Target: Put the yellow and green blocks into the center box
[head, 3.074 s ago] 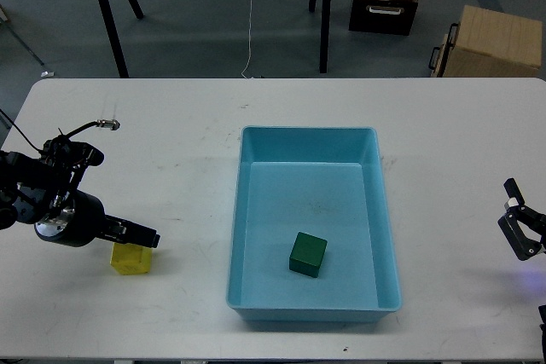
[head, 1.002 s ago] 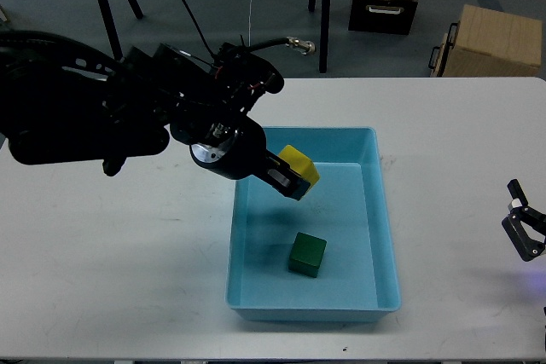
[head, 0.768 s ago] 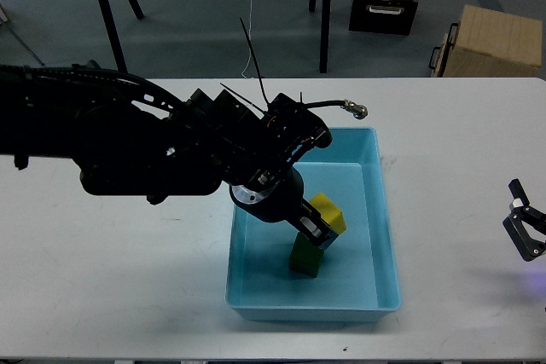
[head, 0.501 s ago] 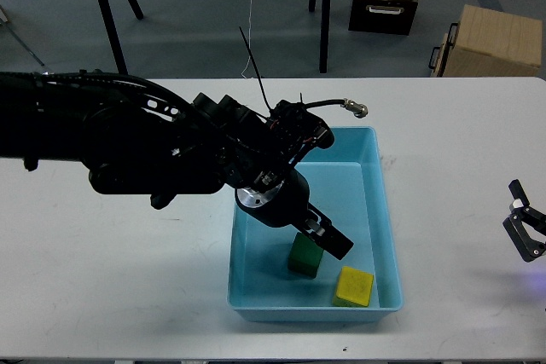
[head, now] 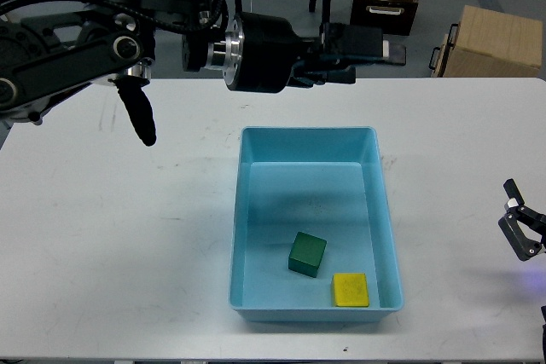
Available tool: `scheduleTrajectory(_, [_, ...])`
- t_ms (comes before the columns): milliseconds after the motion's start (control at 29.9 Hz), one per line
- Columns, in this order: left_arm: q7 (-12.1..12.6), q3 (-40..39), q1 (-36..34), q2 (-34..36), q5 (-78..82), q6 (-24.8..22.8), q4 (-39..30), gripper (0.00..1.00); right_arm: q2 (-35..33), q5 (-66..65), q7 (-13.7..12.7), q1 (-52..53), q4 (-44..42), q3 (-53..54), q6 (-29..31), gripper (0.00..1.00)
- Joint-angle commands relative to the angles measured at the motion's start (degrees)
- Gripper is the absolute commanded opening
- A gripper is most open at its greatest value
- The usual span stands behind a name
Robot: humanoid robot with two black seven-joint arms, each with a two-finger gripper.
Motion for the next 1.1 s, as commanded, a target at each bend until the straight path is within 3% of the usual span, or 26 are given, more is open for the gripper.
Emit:
scheduleTrajectory(0, [-0.9,-14.1,9.0,0.1,-5.6,0.0,2.7,0.99,-0.1,0.0,0.0,0.2,0.3,0.2,0.1,1.0])
scheduleTrajectory(100, [-1.1,-28.5,17.2,-0.5,-7.1,0.0,6.4,0.99,0.0,0.0,0.0,0.1,0.4,0.2,0.1,1.0])
scheduleTrajectory(301, [-0.6,-52.9,34.1,-1.9,-13.6,0.0,5.8,1.0,0.5,0.0,0.0,-0.1,0.7,0.1,0.1,1.0])
scheduleTrajectory(501, [-0.3,-68.2,55.8,-4.7,-16.3,1.0,-8.0,1.0,0.7,0.0,0.2,-0.5,1.0,-0.1,-0.2,1.0])
scheduleTrajectory(601, [1.0,-72.2,66.9,-9.3,-18.1,2.7,-15.7,1.0,0.8,0.0,0.2,-1.0,1.7,-0.3,-0.5,1.0])
scheduleTrajectory(802, [7.0,-72.7,82.2,-17.6,-20.8,2.2,-24.1,0.99,1.6,0.0,0.2,-3.7,4.8,-1.2,-0.6,1.0])
scheduleTrajectory(1069, [7.4,-72.0,97.0,-19.8,-29.7,0.0,-24.3,0.99,0.2,-0.1,0.2,-7.1,5.0,-1.2,0.0,1.0])
